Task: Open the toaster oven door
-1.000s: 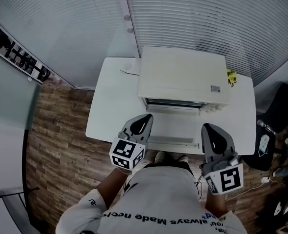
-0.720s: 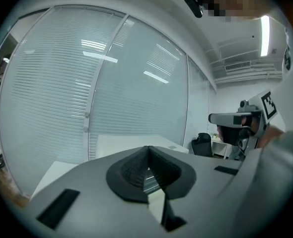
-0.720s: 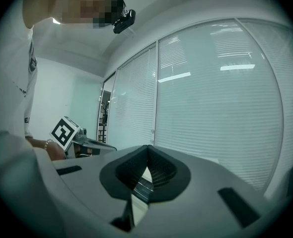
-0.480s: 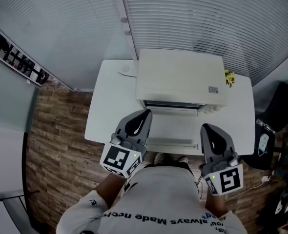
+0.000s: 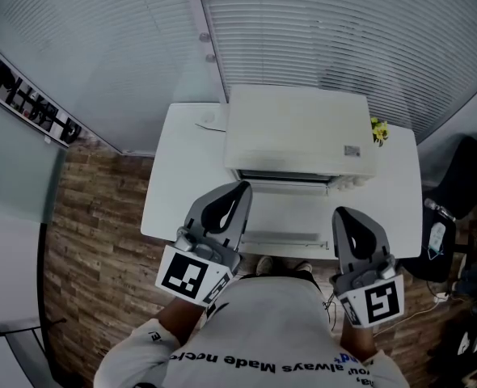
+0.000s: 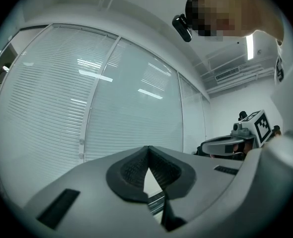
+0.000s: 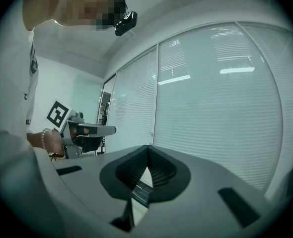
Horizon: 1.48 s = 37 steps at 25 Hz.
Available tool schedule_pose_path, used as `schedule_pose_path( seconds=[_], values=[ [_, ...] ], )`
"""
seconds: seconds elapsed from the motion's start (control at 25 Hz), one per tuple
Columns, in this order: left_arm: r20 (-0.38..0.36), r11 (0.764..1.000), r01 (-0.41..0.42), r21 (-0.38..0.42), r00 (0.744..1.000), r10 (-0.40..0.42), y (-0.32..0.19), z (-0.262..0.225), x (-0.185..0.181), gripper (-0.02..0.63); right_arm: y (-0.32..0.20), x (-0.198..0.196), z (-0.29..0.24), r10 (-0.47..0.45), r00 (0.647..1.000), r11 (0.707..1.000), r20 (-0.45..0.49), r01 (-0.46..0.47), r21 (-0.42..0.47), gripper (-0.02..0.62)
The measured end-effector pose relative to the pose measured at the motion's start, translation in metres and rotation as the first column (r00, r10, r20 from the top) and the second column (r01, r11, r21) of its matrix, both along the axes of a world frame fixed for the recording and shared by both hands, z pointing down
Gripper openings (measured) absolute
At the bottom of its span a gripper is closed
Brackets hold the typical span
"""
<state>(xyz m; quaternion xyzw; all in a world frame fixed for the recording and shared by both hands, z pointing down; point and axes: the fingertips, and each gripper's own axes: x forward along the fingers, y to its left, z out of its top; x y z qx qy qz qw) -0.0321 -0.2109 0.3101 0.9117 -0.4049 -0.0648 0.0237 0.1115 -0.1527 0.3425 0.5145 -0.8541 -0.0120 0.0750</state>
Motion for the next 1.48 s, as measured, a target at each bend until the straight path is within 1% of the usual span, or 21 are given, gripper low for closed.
schedule_pose_path(
  seconds=[0.32,1.48],
  values=[
    [0.006,1.000,-0.003,0.030,1.000,0.002,0.006,-0.013,0.001,0.020,-0.001,0.000,-0.002,0.000,1.000,1.000,-0.006,0.000,0.003,0.008],
    [0.014,1.000,-0.007,0.012,1.000,0.007,0.005,-0.007,0.004,0.020,-0.006,0.000,-0.004,-0.005,1.000,1.000,-0.017,0.005,0.005,0.008]
  ],
)
